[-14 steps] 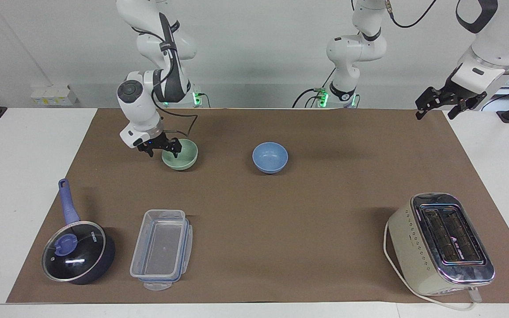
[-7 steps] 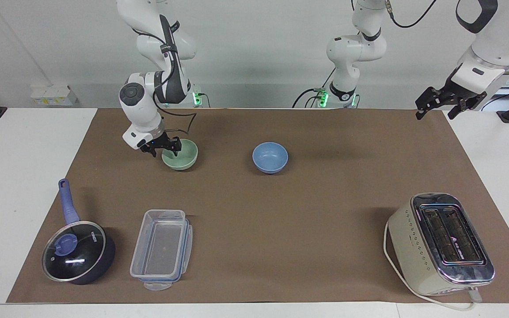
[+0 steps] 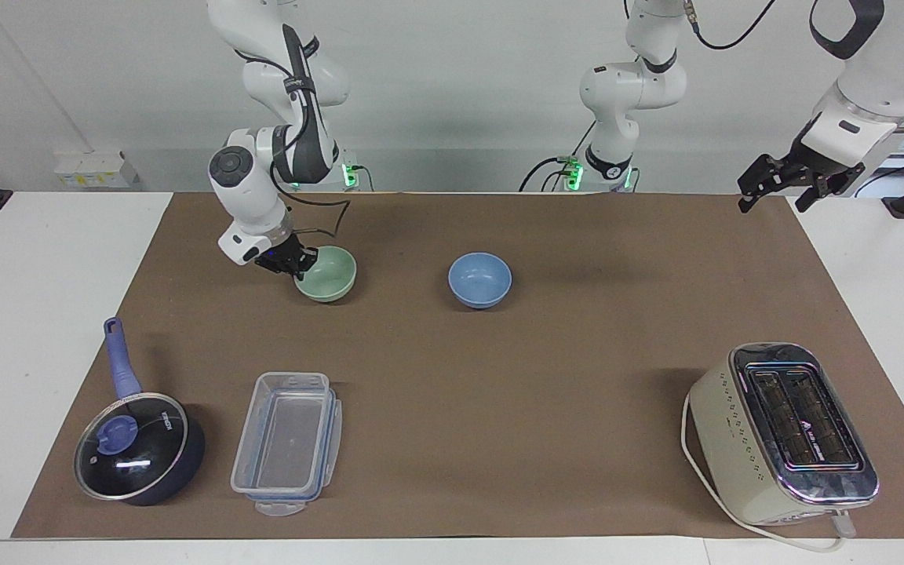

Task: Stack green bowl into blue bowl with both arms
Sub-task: 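Carry the green bowl over the blue bowl and lower it inside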

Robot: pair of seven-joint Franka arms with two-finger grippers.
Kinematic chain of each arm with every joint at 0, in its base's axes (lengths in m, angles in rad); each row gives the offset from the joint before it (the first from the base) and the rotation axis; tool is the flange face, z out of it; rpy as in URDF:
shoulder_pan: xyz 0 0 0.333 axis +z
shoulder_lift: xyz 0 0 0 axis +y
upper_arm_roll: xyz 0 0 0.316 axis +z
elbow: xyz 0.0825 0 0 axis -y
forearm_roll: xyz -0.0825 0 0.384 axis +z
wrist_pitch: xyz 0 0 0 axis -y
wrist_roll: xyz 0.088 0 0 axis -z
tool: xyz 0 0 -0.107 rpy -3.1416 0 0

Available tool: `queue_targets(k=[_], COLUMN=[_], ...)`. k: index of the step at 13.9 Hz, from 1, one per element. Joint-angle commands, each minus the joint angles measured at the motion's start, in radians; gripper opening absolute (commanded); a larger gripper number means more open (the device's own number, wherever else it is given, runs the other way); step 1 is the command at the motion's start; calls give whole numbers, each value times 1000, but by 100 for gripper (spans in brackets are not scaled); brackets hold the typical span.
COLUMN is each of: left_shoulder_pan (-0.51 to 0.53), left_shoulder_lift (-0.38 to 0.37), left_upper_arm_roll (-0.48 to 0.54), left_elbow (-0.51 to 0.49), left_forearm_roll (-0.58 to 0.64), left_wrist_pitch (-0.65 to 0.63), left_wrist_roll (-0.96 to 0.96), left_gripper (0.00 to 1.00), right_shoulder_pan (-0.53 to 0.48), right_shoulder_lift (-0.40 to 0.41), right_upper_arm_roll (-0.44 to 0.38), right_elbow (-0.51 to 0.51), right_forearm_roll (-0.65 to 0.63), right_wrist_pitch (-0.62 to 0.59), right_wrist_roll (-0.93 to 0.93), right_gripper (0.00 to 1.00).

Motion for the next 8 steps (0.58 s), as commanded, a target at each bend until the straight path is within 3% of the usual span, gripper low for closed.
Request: queue_targets(k=[1,5,8], left_shoulder_pan=[-2,-2,-2], left_shoulder_lift=[-14,-14,-14], left_upper_arm_roll=[-2,-2,-2], left_elbow=[-4,-4,-4], left_forearm_roll=[23,21,23], left_wrist_pitch=[-8,-8,-8], left_wrist_roll=[12,12,12], left_gripper=[100,100,100], right_shoulder_pan=[1,88,191], right_shoulder_lift=[-5,-17,-16], right_upper_arm_roll=[6,6,6], right_elbow=[28,129,178], right_forearm_roll=[23,92,132], right_wrist_pitch=[-19,-148,-172], right_wrist_roll=[-27,-7,129], right_gripper=[0,0,0])
